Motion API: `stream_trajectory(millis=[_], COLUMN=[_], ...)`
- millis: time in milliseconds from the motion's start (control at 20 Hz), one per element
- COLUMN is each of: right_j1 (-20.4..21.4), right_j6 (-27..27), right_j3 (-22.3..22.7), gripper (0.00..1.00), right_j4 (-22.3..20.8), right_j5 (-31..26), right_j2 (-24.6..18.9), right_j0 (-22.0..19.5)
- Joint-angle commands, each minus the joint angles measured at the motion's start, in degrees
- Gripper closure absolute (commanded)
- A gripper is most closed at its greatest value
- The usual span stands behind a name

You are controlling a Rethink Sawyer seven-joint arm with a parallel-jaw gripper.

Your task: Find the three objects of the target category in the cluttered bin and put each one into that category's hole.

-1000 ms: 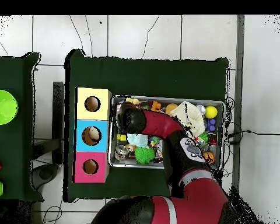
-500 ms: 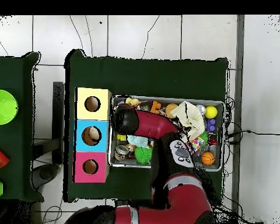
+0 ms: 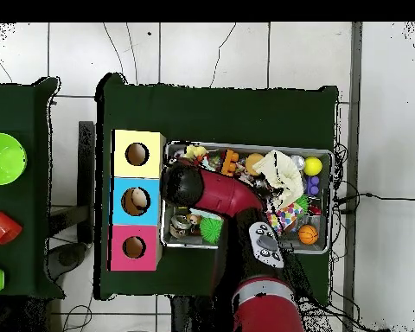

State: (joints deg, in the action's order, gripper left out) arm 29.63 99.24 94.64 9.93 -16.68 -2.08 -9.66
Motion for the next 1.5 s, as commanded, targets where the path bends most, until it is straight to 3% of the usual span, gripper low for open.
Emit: stream_trajectory(millis=[50, 150, 300, 400, 1050, 1350, 1500], right_j1=[-0.2, -0.06, 0.35, 1.09, -2.14, -3.01, -3.4], right_j6=[16.59, 16.59, 5.85, 2.89, -2.3, -11.76, -12.66], right_j3=[7.37, 6.64, 1.45, 0.0, -6.55, -11.52, -12.89], gripper=[0.0, 0.0, 0.0, 0.0, 0.0, 0.0, 0.0], right_j4=[3.63, 3.65, -3.58, -5.59, -11.05, -17.28, -19.47], right_j5=[2.22, 0.49, -1.07, -1.98, -4.44, -10.75, -12.76], right_j2=[1.99, 2.77, 0.9, 0.13, -9.94, -15.52, -17.19], right_j0=[-0.31, 0.34, -1.14, -1.08, -6.53, -9.68, -10.62])
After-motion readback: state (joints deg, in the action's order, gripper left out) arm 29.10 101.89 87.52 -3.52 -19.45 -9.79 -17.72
